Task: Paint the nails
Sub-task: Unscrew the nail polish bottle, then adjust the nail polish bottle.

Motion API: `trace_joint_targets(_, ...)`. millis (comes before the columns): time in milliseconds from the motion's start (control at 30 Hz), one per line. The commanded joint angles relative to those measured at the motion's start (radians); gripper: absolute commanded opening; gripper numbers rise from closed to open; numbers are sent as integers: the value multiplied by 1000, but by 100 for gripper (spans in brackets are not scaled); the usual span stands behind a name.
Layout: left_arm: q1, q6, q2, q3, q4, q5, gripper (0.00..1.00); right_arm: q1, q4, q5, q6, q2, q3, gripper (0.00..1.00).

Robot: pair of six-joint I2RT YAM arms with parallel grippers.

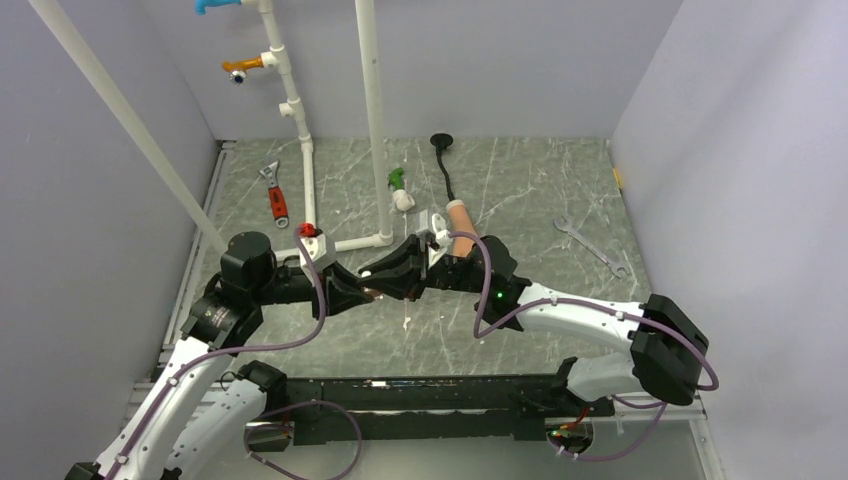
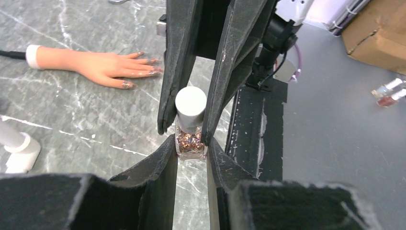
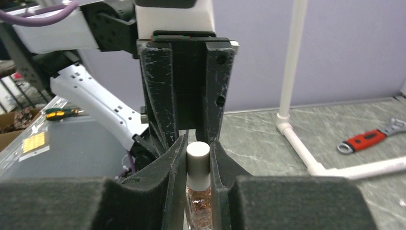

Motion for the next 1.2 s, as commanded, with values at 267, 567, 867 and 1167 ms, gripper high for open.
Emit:
trace_joint_targets(267,-1,4,-12,37,87,55,0,27,7,-217,-79,27,91,7)
trace_joint_targets(567,0,12,-12,40,78,28,0,27,-113,-120,-92,-38,97,71)
trace_joint_targets(867,1,43,-6,38,62,15,0,6,-487,-44,-306,-151,167,78)
trace_joint_targets(1167,-2,26,9,43,51,-99,0,-16,-622,109,-317,-160,205,64)
